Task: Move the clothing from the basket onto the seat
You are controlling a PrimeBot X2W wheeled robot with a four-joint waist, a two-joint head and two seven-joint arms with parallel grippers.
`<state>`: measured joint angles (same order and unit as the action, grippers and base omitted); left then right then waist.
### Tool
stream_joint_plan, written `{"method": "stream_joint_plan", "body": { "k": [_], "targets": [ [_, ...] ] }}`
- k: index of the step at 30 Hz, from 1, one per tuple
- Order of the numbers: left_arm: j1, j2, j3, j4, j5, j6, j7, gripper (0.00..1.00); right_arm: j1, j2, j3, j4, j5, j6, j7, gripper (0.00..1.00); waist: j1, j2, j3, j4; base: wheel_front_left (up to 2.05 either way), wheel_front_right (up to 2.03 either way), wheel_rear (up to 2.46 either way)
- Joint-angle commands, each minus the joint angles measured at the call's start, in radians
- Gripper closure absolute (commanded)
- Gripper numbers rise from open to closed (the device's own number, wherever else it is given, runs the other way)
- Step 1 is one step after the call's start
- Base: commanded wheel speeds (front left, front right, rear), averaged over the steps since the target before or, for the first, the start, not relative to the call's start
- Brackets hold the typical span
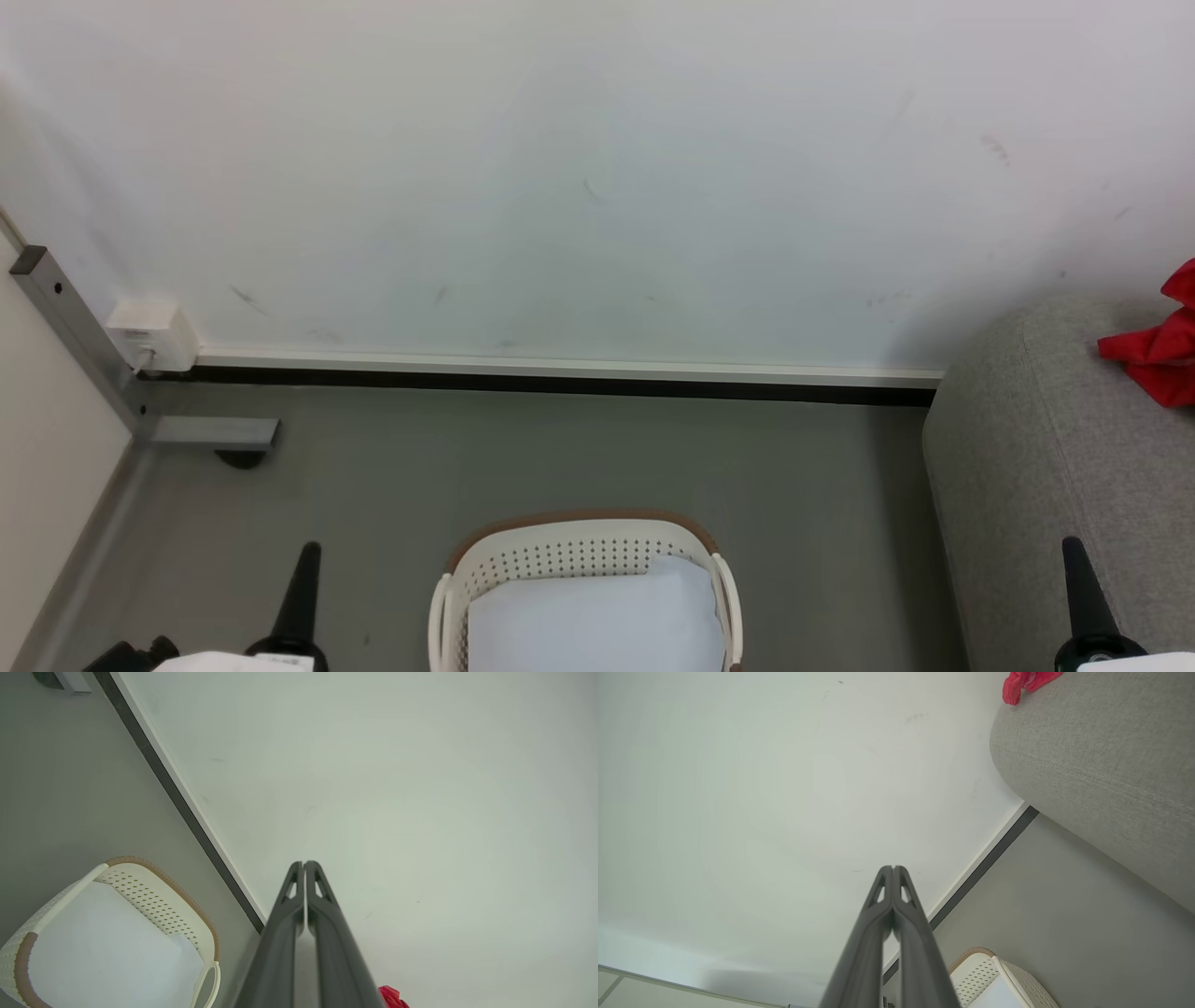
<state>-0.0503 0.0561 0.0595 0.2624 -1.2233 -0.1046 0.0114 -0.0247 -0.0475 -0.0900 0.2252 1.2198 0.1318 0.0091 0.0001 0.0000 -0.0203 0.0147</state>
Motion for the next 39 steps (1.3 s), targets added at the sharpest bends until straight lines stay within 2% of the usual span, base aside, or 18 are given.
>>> {"method": "stream_joint_plan", "body": {
  "k": [1, 39],
  "targets": [
    [-0.019, 0.002, 0.007, -0.01, -0.032, -0.005, 0.008, 1.0, -0.025, -0.009, -0.004, -0.004, 0.026, -0.001, 0.005, 1.0, -0.0001, 0.0, 0.001, 0.0, 0.0, 0.0, 0.0],
    [-0.054, -0.003, 0.048, -0.017, -0.322, -0.025, 0.086, 1.0, -0.08, -0.008, -0.019, 0.016, 0.327, -0.002, 0.086, 1.0, -0.0001, 0.0, 0.018, -0.011, 0.0, 0.0, 0.0]
  ]
}}
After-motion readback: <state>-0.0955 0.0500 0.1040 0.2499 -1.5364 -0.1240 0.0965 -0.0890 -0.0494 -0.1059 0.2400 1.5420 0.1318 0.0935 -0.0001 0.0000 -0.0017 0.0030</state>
